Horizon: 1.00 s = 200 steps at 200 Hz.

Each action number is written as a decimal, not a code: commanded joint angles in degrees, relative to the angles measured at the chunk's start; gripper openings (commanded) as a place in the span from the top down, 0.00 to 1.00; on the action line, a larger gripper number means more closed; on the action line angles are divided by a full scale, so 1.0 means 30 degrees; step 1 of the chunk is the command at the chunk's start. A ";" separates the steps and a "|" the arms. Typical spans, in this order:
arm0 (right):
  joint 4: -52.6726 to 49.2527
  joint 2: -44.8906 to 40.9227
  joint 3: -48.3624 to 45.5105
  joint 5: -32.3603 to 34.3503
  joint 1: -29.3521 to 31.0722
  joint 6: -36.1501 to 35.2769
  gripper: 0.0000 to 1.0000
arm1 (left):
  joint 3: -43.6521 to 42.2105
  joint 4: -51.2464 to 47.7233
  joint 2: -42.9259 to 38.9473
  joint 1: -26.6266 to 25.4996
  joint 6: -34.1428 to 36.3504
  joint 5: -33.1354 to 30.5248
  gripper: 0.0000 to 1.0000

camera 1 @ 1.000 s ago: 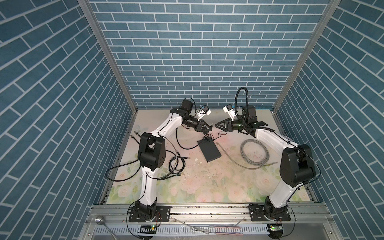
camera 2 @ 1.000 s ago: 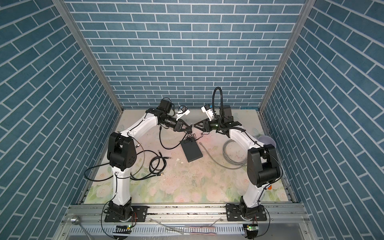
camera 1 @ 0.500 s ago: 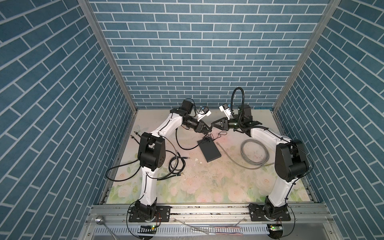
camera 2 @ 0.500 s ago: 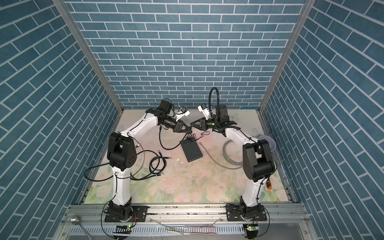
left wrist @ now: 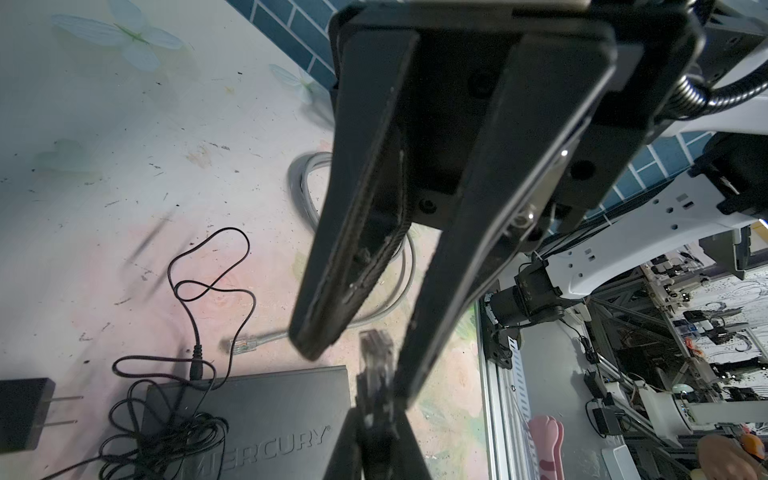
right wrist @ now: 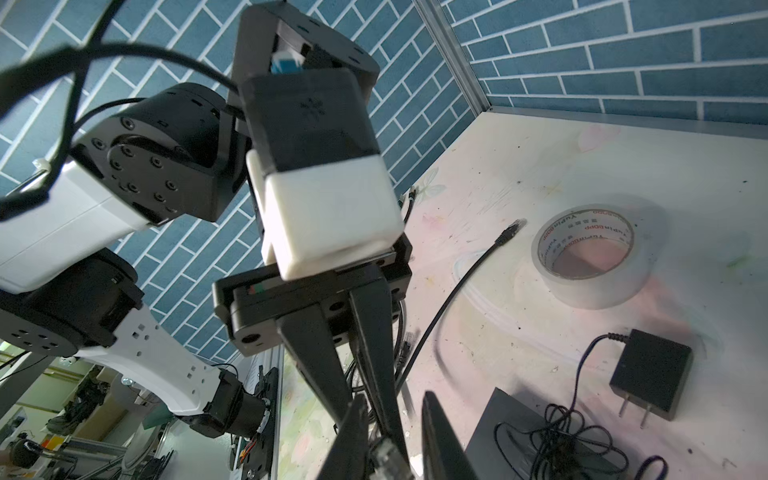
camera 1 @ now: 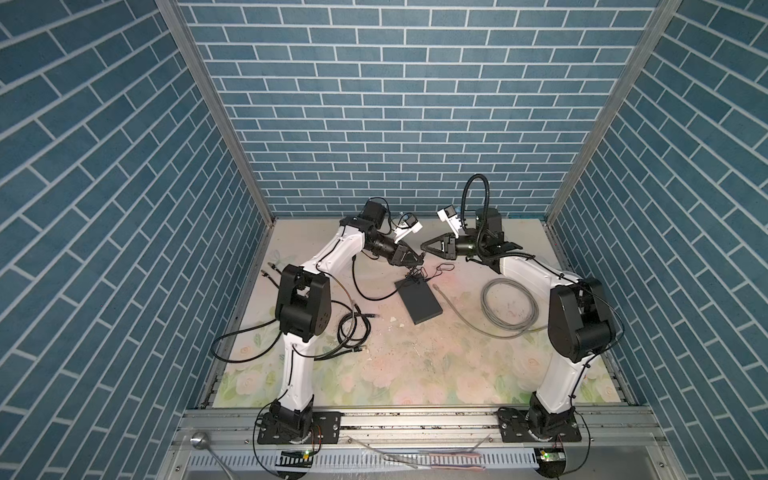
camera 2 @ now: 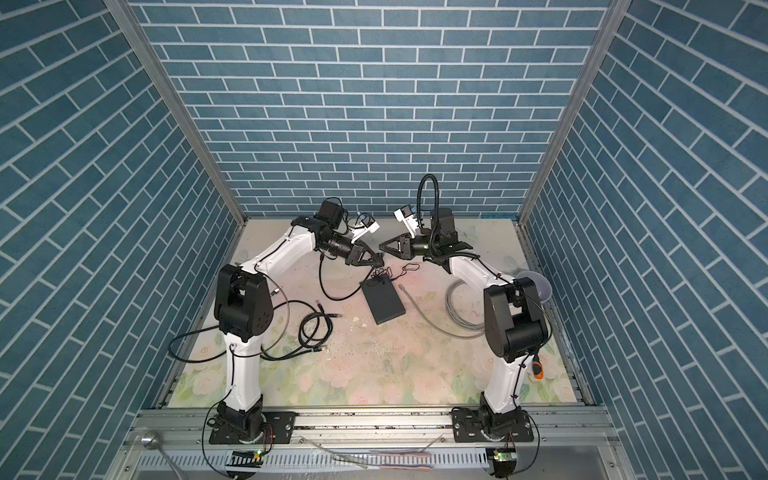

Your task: Insert the plug into the switch port

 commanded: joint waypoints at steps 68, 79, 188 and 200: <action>0.0408 0.0359 -0.0171 -0.1092 0.0122 0.0023 0.68 | 0.0039 -0.0052 -0.0056 0.0145 0.0261 0.0953 0.95; 0.0642 0.0361 -0.0263 -0.1119 0.0153 0.0165 0.69 | 0.0015 -0.0048 -0.0088 0.0137 0.0283 0.1071 0.95; 0.2444 0.0418 -0.0946 -0.1680 0.0191 0.1175 0.69 | -0.0595 0.0711 -0.0411 0.0455 -0.0148 0.1599 0.95; 0.2594 0.0447 -0.0980 -0.1681 0.0181 0.1268 0.70 | -0.0670 0.0798 -0.0468 0.0470 -0.0178 0.1628 0.95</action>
